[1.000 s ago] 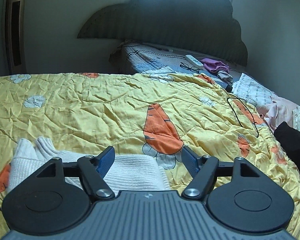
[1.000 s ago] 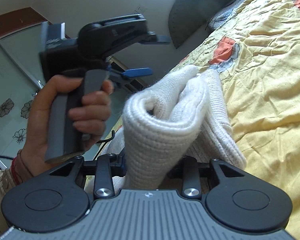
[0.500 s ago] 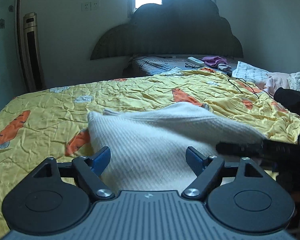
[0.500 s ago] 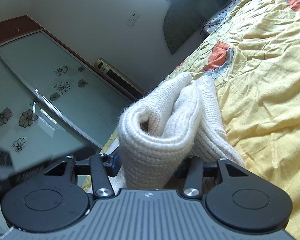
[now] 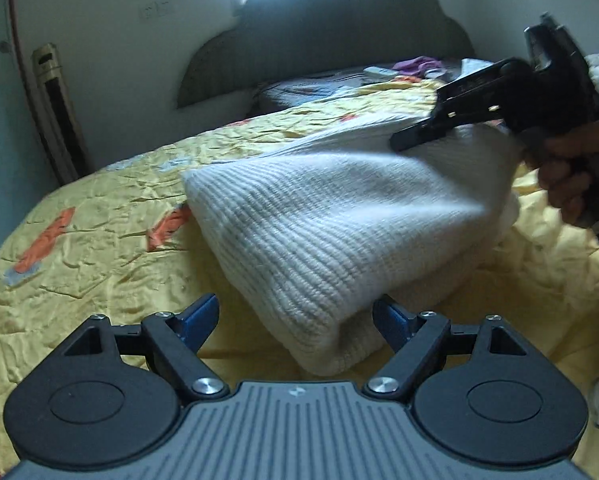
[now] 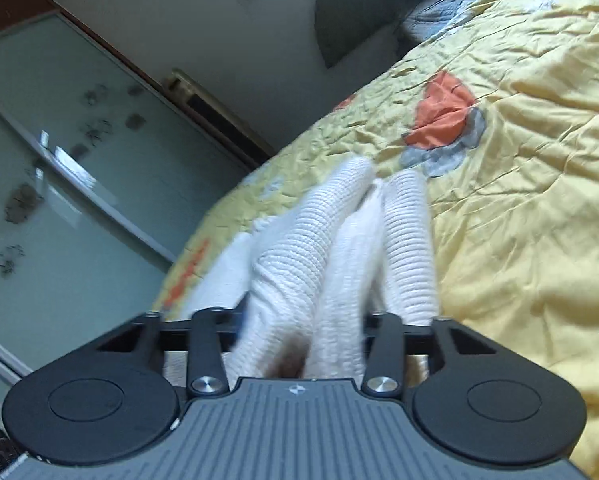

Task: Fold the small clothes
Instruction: 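Press the folded sweater bundle down with the right tool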

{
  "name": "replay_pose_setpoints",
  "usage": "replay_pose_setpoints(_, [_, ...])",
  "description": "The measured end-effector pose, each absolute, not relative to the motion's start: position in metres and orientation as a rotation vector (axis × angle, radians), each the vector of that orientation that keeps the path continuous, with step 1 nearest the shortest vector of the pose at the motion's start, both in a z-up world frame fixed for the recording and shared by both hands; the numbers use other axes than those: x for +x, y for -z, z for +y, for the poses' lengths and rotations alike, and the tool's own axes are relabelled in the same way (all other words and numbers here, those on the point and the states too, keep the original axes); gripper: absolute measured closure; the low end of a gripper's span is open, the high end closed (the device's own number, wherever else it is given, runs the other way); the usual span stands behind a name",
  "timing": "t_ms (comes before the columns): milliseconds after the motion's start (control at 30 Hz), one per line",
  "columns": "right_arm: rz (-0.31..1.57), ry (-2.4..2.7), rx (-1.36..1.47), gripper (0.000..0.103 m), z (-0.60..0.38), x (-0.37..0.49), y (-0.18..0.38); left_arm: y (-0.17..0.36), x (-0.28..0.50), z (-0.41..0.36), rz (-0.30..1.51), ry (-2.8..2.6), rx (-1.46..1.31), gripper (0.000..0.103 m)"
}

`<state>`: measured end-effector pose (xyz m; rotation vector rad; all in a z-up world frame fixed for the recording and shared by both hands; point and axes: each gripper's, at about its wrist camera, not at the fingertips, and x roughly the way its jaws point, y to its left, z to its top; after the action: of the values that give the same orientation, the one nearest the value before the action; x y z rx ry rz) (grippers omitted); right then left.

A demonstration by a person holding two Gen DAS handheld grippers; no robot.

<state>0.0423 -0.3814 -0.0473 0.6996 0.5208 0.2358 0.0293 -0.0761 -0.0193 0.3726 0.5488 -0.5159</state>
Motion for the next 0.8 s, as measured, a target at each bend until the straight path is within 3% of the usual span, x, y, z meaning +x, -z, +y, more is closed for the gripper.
replay_pose_setpoints(267, [0.455,-0.226,0.746,0.074,-0.394,0.025,0.062,0.028,0.046,-0.052,0.643,0.456,0.249,0.017])
replay_pose_setpoints(400, [0.439,-0.221,0.706,0.062,-0.391,0.020,0.061,0.020,0.038,-0.048,0.635,0.492,0.231,0.018])
replay_pose_setpoints(567, [0.428,-0.201,0.644,0.063,-0.387,0.012,0.059,0.009,0.027,-0.042,0.635,0.578,0.204,0.018])
replay_pose_setpoints(667, [0.394,-0.176,0.585,0.045,-0.383,-0.002,0.046,-0.003,0.032,-0.030,0.656,0.677,0.078,0.018])
replay_pose_setpoints(733, [0.351,-0.116,0.483,0.000,-0.378,-0.012,0.035,-0.008,0.044,-0.021,0.672,0.722,-0.045,0.017])
replay_pose_setpoints(800, [0.331,-0.084,0.387,0.001,-0.377,-0.014,0.029,-0.007,0.061,-0.014,0.704,0.746,-0.170,0.014])
